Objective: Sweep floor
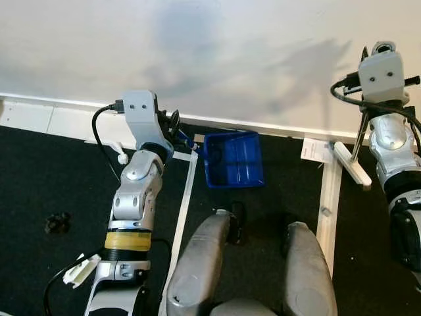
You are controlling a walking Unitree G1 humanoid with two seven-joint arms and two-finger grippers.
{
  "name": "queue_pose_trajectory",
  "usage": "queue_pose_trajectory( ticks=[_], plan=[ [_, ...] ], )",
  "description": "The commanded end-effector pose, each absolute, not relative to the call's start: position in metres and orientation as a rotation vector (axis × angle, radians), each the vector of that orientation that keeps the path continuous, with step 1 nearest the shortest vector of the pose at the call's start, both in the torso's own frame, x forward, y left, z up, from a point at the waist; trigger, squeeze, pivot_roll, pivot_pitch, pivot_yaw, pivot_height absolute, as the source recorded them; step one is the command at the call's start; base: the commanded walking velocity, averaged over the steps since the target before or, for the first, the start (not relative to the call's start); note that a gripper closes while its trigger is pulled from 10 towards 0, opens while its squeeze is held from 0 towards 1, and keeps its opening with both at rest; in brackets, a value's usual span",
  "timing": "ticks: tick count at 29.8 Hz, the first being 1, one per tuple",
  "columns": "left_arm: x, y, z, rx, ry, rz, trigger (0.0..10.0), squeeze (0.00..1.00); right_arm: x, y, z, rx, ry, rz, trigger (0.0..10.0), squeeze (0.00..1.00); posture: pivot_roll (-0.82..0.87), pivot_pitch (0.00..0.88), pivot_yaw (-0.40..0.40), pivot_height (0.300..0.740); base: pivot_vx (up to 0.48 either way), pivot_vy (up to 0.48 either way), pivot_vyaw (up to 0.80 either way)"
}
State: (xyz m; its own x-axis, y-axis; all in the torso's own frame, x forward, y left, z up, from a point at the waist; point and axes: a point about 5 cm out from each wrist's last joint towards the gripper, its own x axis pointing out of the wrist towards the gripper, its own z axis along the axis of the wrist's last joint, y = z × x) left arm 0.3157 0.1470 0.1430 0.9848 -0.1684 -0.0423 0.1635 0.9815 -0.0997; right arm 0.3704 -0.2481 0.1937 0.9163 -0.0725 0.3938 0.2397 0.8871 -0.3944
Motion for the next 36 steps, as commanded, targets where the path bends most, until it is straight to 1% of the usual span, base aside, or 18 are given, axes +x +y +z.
queue_pose_trajectory(
  ticks=[1, 3, 6, 12, 17, 23, 27, 30, 31, 36],
  plan=[
    [0.308, 0.144, 0.124, -0.128, 0.143, -0.187, 10.0, 0.00, 0.371, -0.250, 0.188, -0.352, -0.351, -0.177, 10.0, 0.00, 0.16, 0.435, 0.180, 0.740, 0.000, 0.000, 0.00],
    [0.309, 0.143, 0.126, -0.131, 0.142, -0.192, 10.0, 0.00, 0.373, -0.251, 0.190, -0.240, -0.346, -0.194, 10.0, 0.00, 0.17, 0.429, 0.183, 0.740, 0.000, 0.000, 0.00],
    [0.310, 0.141, 0.128, -0.137, 0.142, -0.200, 10.0, 0.00, 0.374, -0.252, 0.190, -0.155, -0.339, -0.203, 10.0, 0.00, 0.17, 0.427, 0.184, 0.740, 0.000, 0.000, 0.00],
    [0.315, 0.131, 0.140, -0.174, 0.141, -0.237, 10.0, 0.00, 0.376, -0.243, 0.187, -0.186, -0.328, -0.172, 10.0, 0.00, 0.17, 0.421, 0.188, 0.740, 0.000, 0.000, 0.00],
    [0.319, 0.127, 0.156, -0.203, 0.127, -0.254, 10.0, 0.00, 0.375, -0.246, 0.186, -0.183, -0.327, -0.161, 10.0, 0.00, 0.17, 0.410, 0.191, 0.740, 0.000, 0.000, 0.00],
    [0.321, 0.136, 0.160, -0.178, 0.118, -0.214, 10.0, 0.00, 0.374, -0.250, 0.188, -0.182, -0.333, -0.157, 10.0, 0.00, 0.15, 0.397, 0.186, 0.740, 0.000, 0.000, 0.00],
    [0.322, 0.147, 0.167, -0.175, 0.091, -0.182, 10.0, 0.00, 0.374, -0.253, 0.189, -0.191, -0.331, -0.161, 10.0, 0.00, 0.14, 0.383, 0.175, 0.740, 0.000, 0.000, 0.00],
    [0.322, 0.148, 0.170, -0.175, 0.084, -0.182, 10.0, 0.00, 0.373, -0.253, 0.189, -0.192, -0.329, -0.161, 10.0, 0.00, 0.14, 0.383, 0.175, 0.740, 0.000, 0.000, 0.00],
    [0.320, 0.149, 0.178, -0.157, 0.061, -0.195, 10.0, 0.00, 0.373, -0.253, 0.187, -0.194, -0.323, -0.159, 10.0, 0.00, 0.13, 0.369, 0.167, 0.740, 0.000, 0.000, 0.00],
    [0.318, 0.149, 0.182, -0.121, 0.048, -0.207, 10.0, 0.00, 0.373, -0.254, 0.186, -0.195, -0.315, -0.157, 10.0, 0.00, 0.13, 0.356, 0.161, 0.740, 0.000, 0.000, 0.00]
  ],
)
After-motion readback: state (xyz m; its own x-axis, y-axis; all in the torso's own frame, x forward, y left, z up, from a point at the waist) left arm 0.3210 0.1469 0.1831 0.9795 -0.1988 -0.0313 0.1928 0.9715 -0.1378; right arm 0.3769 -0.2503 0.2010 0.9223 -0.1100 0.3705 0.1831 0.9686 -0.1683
